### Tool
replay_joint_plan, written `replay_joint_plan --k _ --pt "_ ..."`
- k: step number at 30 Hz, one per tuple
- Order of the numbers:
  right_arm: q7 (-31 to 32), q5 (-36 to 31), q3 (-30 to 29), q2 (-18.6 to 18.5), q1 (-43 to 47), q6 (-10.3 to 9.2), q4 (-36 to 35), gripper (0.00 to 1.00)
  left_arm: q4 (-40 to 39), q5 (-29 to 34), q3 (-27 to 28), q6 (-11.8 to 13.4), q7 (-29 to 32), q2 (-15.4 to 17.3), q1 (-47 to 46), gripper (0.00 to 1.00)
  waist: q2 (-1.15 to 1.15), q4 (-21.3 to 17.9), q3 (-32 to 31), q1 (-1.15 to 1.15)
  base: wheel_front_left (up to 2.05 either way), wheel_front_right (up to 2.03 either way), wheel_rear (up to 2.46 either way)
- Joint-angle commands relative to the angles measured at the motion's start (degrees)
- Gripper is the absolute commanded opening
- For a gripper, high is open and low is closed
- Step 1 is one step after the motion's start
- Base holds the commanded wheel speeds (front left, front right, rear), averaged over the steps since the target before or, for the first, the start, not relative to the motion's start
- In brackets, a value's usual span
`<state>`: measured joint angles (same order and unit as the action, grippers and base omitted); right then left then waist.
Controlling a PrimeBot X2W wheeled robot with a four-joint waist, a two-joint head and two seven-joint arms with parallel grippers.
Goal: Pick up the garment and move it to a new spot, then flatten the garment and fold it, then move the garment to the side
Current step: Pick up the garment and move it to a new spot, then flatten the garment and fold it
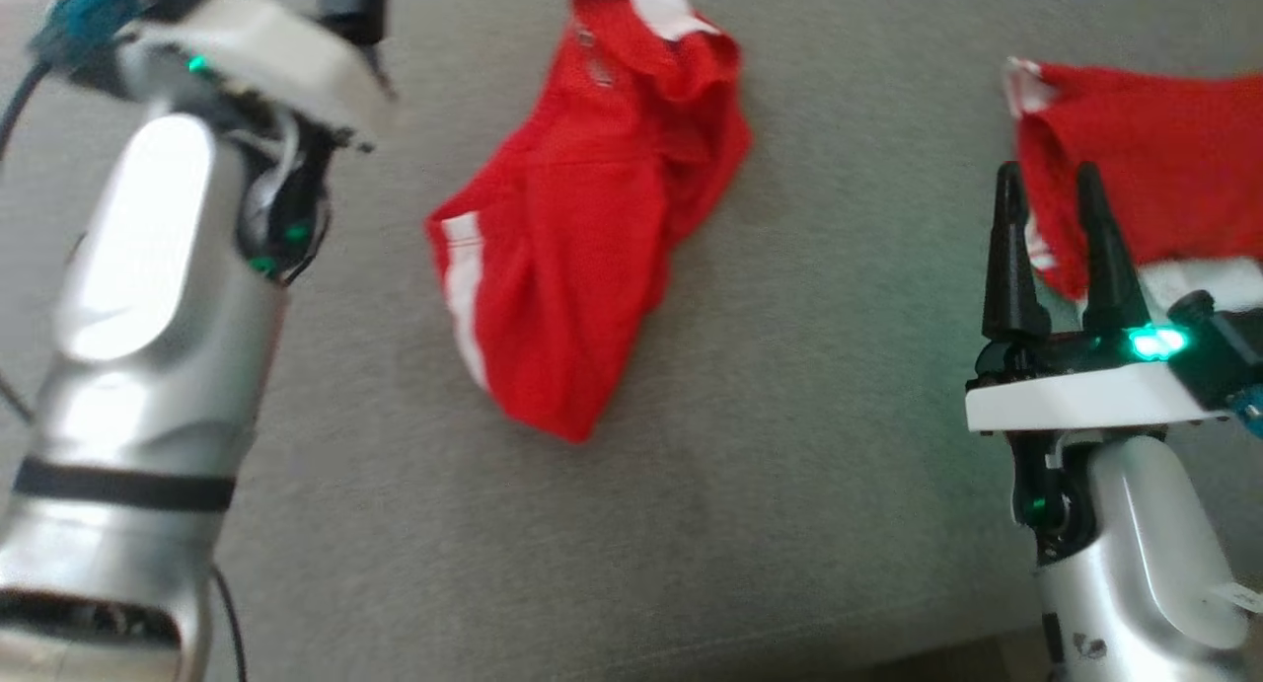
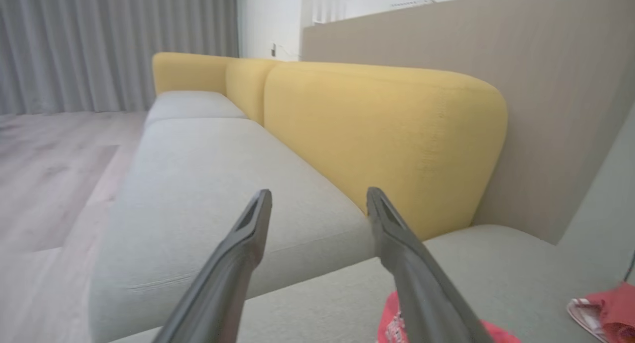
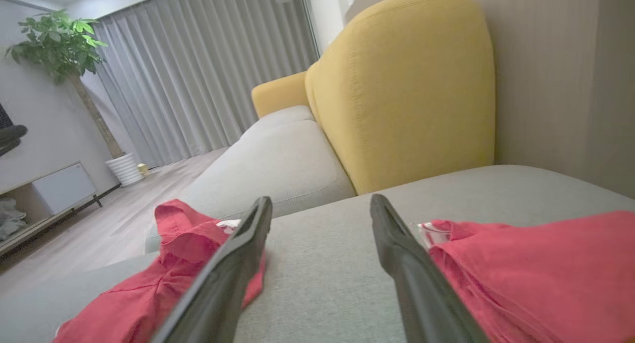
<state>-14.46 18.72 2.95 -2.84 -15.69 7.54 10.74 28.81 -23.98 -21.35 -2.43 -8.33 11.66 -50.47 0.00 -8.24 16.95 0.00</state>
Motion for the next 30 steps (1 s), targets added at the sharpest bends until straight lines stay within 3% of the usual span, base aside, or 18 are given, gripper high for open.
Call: replay_joint_plan --k 1,7,10,18,24,30 --pt "-0.5 -0.6 1.0 0.0 0.2 -0.05 -1.5 1.0 -2.1 -0.4 2.1 0.0 -1.0 2.8 0.6 1.0 0.0 3.6 -2.5 0.0 0.0 0.0 0.0" --pt "-0.5 -2.6 0.8 0.0 2.2 -0.05 0.7 1.0 -4.8 -2.8 4.3 0.0 -4.5 5.3 12.2 1.0 0.0 9.8 -6.3 0.0 0.0 0.0 0.0" --pt "-0.4 -3.2 0.6 0.0 3.2 -0.05 1.9 1.0 -6.9 -4.6 6.3 0.8 -5.8 5.0 19.5 1.0 0.0 12.2 -7.8 0.0 0.0 0.0 0.0" --pt "1.3 -4.2 0.8 0.0 4.1 -0.05 2.5 1.0 -15.2 -6.4 13.4 2.2 -6.6 -1.6 36.1 1.0 0.0 15.6 -9.0 0.0 0.0 0.0 0.0" --pt "5.2 -6.4 2.4 0.0 1.9 -0.05 0.7 1.0 -17.7 -2.8 15.0 -0.4 -6.7 -5.0 37.7 1.0 0.0 17.1 -8.0 0.0 0.0 0.0 0.0" --pt "11.8 -6.4 9.0 -1.0 -1.5 -0.05 0.5 1.0 -17.4 -1.5 15.2 -1.9 -6.7 -7.0 37.3 1.0 0.0 18.3 -6.4 0.0 0.0 0.0 0.0"
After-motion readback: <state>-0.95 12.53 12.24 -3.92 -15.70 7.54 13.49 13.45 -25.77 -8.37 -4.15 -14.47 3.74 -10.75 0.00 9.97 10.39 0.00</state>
